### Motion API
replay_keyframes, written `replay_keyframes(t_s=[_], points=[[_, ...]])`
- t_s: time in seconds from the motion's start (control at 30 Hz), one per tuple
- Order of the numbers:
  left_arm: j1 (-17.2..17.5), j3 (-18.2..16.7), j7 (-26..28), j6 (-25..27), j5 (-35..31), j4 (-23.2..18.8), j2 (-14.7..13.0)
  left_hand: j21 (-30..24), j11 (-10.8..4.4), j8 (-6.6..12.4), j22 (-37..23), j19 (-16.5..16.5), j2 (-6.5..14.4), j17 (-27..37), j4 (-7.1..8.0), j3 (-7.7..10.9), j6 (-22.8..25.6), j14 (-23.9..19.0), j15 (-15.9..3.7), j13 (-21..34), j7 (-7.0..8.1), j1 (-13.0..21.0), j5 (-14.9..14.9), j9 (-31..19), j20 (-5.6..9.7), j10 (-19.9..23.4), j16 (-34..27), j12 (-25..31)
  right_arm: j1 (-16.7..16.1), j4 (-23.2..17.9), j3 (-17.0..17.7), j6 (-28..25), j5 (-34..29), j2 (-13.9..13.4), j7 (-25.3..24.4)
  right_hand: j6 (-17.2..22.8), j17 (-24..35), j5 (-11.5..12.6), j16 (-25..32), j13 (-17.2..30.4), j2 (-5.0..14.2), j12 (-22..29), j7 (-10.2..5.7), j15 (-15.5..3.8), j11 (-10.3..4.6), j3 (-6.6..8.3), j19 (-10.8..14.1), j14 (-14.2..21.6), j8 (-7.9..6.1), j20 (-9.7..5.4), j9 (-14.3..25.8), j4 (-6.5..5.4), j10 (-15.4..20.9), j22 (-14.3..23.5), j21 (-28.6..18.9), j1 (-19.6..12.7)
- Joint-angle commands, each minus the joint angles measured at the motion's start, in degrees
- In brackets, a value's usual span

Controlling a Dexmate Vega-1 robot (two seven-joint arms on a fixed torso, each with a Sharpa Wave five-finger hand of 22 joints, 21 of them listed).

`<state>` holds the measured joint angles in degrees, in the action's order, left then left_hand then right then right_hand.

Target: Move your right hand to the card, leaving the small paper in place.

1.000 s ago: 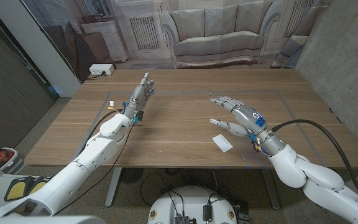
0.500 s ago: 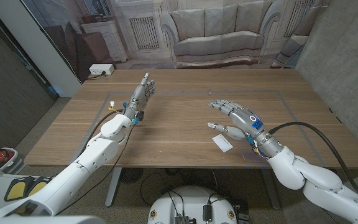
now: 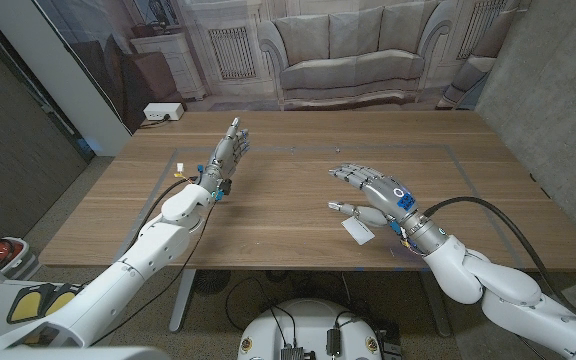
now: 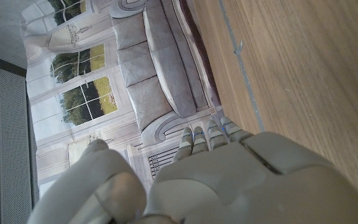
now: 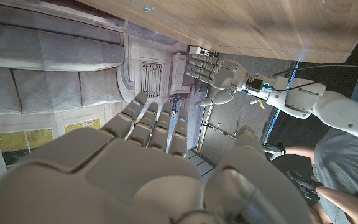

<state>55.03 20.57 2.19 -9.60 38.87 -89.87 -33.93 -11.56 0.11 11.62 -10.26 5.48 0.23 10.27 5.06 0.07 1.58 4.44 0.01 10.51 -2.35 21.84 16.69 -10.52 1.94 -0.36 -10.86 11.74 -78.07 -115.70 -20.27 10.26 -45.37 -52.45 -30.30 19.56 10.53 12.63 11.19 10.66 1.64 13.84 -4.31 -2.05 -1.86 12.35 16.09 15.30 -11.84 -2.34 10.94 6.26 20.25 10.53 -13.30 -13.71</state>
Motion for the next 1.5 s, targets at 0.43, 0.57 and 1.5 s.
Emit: replay_keyframes(t_s=[0.43,0.57,1.5], points=[[-1.5,0.3,-1.4,0.1,0.5,2.2,0.4,0.0,-0.38,-0.07,-0.1,0.7,0.4,0.3,0.34,-0.47,0.1,0.6,0.08,0.4,0.41,0.2,0.0,-0.3,0.70,0.2,0.1,0.1,4.8,1.0,-6.1,-4.9,-0.3,-0.1,4.1,0.4,0.1,0.3,-0.2,0.1,0.67,-0.2,-0.27,-0.89,-0.20,0.32,-0.2,0.4,0.04,-0.70,0.1,0.19,0.4,0.1,0.5,-0.3],[-1.6,0.2,-1.6,0.2,0.6,2.3,0.3,0.0,-0.33,-0.06,-0.1,0.7,0.4,0.3,0.34,-0.51,0.1,0.6,0.05,0.4,0.39,0.2,0.0,-0.3,0.70,0.2,0.1,0.1,5.6,1.4,-7.0,-5.5,-0.2,0.0,4.5,0.4,0.1,0.3,-0.2,0.1,0.75,-0.2,-0.33,-0.94,-0.26,0.36,-0.2,0.5,0.06,-0.67,0.1,0.20,0.6,0.1,0.6,-0.3],[-2.4,-0.1,-2.6,1.3,1.3,3.0,-0.5,0.1,-0.30,-0.04,-0.2,1.0,0.7,0.3,0.32,-0.74,0.3,0.7,0.02,0.4,0.32,0.4,-0.1,-0.3,0.74,0.2,0.1,0.0,7.2,2.4,-11.1,-8.7,0.4,-0.2,6.7,1.4,0.1,0.0,0.0,0.1,0.94,-0.1,-0.77,-1.32,-0.27,0.47,0.7,1.7,-0.17,-0.96,0.1,0.29,1.4,0.2,0.5,-0.3]])
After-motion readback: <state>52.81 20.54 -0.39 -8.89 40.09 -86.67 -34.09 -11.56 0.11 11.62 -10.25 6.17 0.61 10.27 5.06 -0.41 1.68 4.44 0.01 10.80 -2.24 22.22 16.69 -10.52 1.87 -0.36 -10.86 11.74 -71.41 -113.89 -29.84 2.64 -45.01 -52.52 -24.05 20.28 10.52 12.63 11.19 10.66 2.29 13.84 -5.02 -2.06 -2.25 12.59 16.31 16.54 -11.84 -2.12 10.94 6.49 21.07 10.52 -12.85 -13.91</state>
